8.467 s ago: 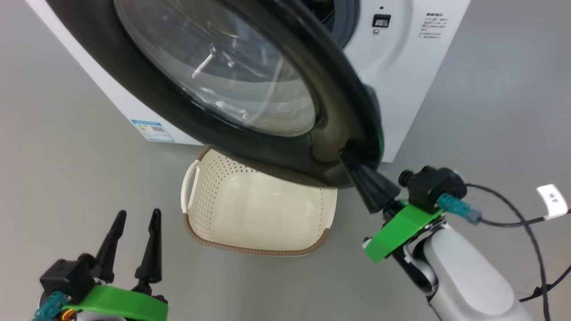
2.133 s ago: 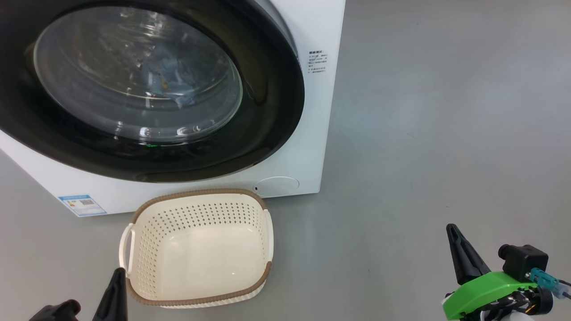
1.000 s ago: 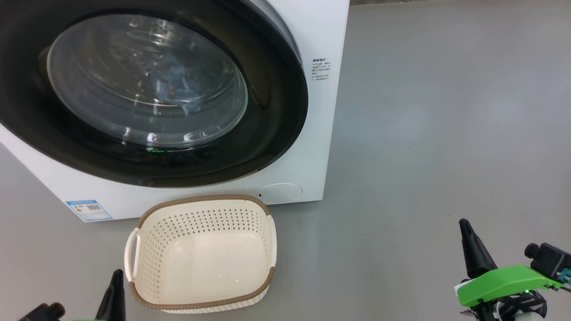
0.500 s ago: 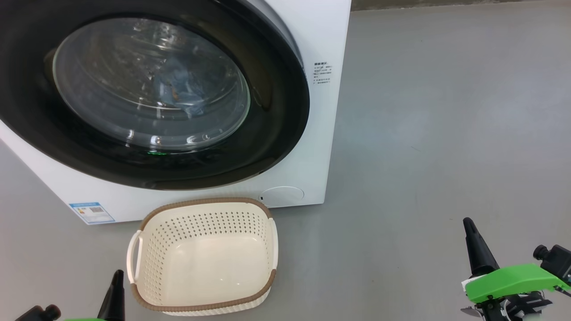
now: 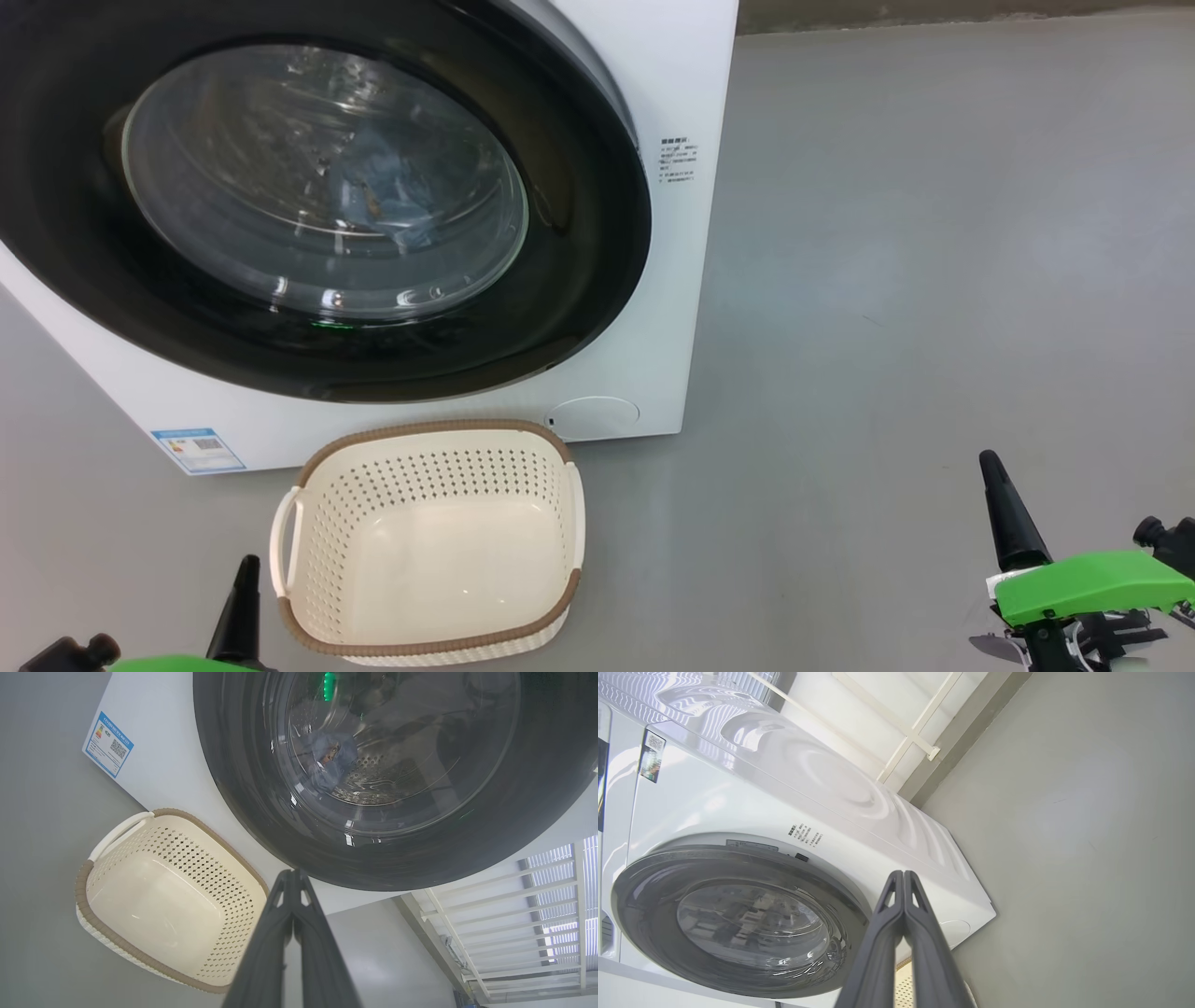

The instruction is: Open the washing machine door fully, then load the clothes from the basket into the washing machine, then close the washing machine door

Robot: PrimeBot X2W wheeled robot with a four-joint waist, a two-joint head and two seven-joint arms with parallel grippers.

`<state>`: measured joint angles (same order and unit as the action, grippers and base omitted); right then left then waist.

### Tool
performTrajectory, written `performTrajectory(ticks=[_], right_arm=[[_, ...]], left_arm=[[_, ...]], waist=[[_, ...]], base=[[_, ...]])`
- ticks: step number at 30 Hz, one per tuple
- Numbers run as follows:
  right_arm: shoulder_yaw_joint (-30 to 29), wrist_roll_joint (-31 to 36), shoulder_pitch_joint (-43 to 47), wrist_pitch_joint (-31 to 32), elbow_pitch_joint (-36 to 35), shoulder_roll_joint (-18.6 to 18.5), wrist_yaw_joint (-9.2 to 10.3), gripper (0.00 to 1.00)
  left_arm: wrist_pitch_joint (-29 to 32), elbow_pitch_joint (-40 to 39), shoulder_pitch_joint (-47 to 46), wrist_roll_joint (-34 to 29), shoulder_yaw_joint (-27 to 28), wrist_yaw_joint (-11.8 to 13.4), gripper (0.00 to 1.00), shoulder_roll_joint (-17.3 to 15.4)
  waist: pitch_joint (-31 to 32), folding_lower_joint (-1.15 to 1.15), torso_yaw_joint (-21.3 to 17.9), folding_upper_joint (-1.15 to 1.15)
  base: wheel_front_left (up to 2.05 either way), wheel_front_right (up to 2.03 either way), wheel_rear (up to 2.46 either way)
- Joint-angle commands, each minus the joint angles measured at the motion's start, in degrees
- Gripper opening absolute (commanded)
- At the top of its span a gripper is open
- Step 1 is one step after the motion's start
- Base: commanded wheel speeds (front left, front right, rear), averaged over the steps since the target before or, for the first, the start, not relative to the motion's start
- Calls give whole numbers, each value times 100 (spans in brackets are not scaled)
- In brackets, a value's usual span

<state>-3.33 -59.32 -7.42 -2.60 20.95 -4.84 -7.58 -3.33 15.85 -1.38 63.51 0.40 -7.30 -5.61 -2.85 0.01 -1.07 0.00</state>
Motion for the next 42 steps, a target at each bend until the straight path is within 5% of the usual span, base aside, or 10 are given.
performTrajectory(ticks=[1, 42], right_arm=[[46, -136, -37, 25, -181, -9, 5, 0], [-254, -2644, 49, 736, -555, 154, 8, 0]], left_arm=[[45, -144, -233, 117, 149, 9, 0, -48], [740, -170, -458, 2369, 454, 8, 0, 156]], waist=[[4, 0, 2, 0], [229, 0, 86, 0]], base=[[0, 0, 0], [0, 0, 0]])
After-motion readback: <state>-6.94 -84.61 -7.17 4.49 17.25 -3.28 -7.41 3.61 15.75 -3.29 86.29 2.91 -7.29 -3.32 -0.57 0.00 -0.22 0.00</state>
